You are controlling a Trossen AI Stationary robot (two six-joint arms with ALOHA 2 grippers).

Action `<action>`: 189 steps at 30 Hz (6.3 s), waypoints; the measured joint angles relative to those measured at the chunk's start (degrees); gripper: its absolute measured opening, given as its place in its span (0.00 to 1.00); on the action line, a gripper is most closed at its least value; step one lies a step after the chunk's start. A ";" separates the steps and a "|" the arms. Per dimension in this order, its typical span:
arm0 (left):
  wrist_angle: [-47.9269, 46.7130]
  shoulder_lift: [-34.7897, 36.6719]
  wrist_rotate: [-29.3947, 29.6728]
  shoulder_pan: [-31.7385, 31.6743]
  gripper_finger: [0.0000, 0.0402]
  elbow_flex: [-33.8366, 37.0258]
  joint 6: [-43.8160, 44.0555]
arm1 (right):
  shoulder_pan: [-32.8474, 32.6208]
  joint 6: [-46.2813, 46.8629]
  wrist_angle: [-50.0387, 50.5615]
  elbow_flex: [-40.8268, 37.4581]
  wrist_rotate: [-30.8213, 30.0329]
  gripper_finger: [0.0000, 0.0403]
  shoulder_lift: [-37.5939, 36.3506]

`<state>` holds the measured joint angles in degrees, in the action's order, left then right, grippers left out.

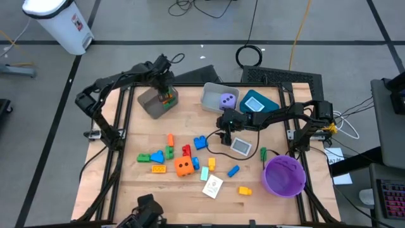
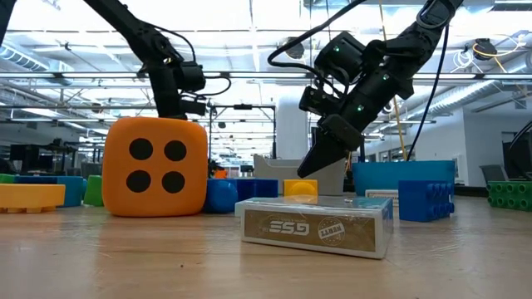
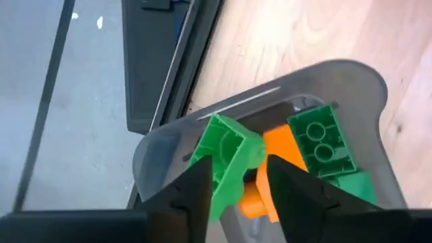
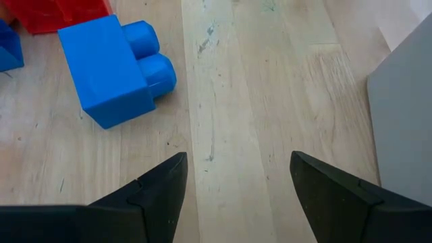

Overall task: Pick & Place Toys
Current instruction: Put the green gamepiece into the black bin

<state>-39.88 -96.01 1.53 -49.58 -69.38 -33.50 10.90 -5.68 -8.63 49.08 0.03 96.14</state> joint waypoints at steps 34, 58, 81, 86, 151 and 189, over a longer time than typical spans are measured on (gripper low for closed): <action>3.25 2.27 -16.45 31.74 0.46 -0.02 22.65 | -0.13 0.47 -0.61 0.00 0.00 0.63 -0.02; -17.10 2.27 -7.58 57.36 0.40 0.00 51.25 | -0.13 0.48 -0.59 0.00 0.01 0.63 -0.02; -30.09 20.25 5.14 80.76 0.40 17.21 91.47 | -0.13 0.47 -0.59 0.00 0.02 0.63 -0.02; -22.88 27.64 4.58 83.26 0.40 26.41 88.22 | -0.13 0.48 -0.59 0.00 0.00 0.63 -0.02; -6.23 29.31 -0.56 73.92 0.44 42.28 79.04 | -0.13 0.47 -1.05 0.00 0.02 0.63 -0.02; -19.96 29.44 15.05 43.55 0.44 19.02 47.60 | -0.13 0.49 -1.46 0.00 0.02 0.63 -0.02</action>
<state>-59.83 -66.57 16.58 -6.03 -50.37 14.11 10.76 -5.19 -10.09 49.08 0.05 96.12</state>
